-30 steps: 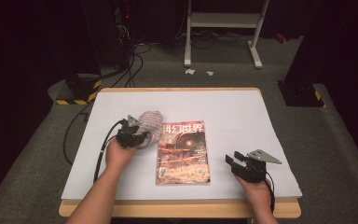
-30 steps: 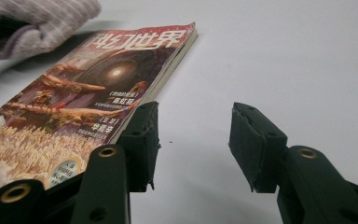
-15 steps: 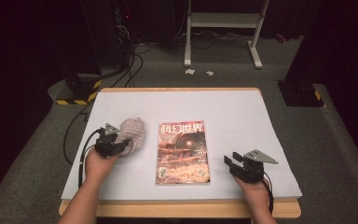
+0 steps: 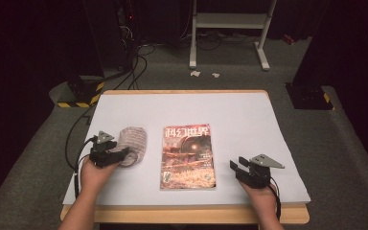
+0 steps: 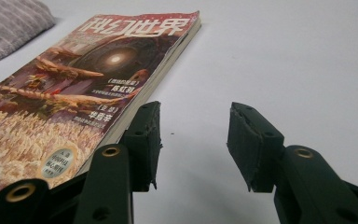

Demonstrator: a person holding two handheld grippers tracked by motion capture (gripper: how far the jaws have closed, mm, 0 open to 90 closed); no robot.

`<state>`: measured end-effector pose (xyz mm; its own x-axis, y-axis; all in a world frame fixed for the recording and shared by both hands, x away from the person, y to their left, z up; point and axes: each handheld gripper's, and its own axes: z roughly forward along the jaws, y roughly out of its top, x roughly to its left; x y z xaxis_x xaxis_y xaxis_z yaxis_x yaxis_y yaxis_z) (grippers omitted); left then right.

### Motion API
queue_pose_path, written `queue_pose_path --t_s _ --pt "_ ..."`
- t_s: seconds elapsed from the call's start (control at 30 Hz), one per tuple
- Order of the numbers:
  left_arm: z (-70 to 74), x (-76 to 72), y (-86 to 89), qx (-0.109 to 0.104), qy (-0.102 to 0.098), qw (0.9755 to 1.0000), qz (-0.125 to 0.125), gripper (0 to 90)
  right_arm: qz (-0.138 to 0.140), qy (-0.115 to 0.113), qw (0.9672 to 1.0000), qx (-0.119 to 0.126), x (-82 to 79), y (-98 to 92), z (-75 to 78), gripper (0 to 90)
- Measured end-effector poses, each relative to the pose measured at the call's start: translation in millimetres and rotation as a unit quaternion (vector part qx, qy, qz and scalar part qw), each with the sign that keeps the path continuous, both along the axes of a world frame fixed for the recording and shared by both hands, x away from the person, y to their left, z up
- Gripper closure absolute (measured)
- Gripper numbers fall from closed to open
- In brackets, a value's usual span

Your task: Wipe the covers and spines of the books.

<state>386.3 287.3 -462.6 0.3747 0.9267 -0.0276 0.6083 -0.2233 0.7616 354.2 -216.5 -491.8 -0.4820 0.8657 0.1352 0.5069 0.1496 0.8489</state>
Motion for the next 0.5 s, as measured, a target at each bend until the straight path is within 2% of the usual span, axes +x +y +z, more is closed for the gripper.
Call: queue_pose_path --t_s 0.13,0.37,0.5 --pt "6.1 -7.1 -8.5 -0.021 -0.005 0.9997 -0.009 32.5 0.003 0.0 1.0 0.0 -0.7 1.5 0.1 54.0" --pt "8.1 -12.8 -25.8 -0.018 -0.014 0.9995 -0.024 30.9 0.007 0.0 1.0 -0.002 -1.2 4.0 -0.2 52.7" --pt "13.6 -16.4 -30.8 -0.016 -0.026 0.9991 -0.028 30.9 0.009 0.0 1.0 -0.004 -2.2 5.1 -0.3 52.6"
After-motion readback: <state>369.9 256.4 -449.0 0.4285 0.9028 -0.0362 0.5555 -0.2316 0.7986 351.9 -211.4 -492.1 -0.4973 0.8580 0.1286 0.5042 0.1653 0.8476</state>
